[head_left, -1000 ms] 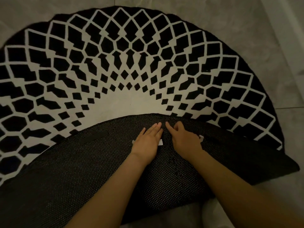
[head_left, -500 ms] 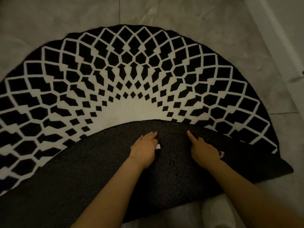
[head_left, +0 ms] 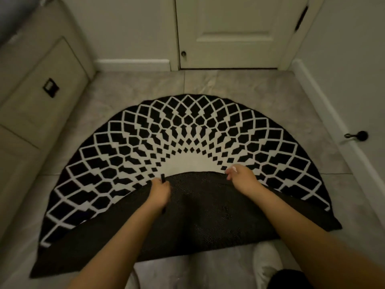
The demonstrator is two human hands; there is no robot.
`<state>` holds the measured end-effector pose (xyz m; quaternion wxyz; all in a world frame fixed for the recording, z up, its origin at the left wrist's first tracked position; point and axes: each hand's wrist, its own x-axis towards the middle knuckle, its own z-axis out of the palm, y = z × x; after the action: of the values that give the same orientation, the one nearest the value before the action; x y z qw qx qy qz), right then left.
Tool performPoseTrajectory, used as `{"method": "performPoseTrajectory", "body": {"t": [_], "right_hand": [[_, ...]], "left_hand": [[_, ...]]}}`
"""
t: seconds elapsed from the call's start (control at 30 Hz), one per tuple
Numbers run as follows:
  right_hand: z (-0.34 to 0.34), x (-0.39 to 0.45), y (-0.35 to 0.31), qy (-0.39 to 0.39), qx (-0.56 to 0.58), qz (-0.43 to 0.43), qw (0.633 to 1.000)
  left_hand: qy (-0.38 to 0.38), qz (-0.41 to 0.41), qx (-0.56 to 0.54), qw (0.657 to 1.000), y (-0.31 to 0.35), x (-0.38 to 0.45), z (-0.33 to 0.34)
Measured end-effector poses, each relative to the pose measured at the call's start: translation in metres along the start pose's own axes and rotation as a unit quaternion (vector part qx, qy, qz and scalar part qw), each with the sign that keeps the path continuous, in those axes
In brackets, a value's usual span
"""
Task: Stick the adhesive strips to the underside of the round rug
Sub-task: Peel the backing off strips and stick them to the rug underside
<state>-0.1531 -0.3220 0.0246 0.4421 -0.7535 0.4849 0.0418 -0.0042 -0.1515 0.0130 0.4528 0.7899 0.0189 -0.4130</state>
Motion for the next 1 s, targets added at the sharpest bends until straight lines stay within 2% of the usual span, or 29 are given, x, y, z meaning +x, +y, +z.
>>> {"method": "performPoseTrajectory", "body": {"t": [0.07, 0.2, 0.37, 0.57, 0.77, 1.0], "right_hand": [[-0.011, -0.029, -0.019, 0.007, 0.057, -0.009, 0.998], [-0.033, -0.088, -0.052, 0.056, 0.116, -0.055, 0.990], [-0.055, -0.152, -0.085, 0.089, 0.080, -0.133, 0.984], [-0.063, -0.222, -0.095, 0.033, 0.101, -0.182, 0.978], [-0.065, -0.252, -0.094, -0.032, 0.098, -0.185, 0.977], [-0.057, -0.255, -0.103, -0.081, 0.130, -0.164, 0.975]], "left_hand": [[-0.032, 0.020, -0.026, 0.999, 0.015, -0.033, -0.007], [-0.085, 0.046, -0.159, 0.982, 0.046, -0.108, -0.033], [-0.161, 0.041, -0.184, 0.969, 0.065, -0.198, -0.062], [-0.175, 0.051, -0.146, 0.972, 0.052, -0.261, -0.082], [-0.175, 0.004, -0.256, 0.951, 0.022, -0.269, -0.084], [-0.163, 0.119, -0.159, 0.966, 0.031, -0.264, -0.083]]}}
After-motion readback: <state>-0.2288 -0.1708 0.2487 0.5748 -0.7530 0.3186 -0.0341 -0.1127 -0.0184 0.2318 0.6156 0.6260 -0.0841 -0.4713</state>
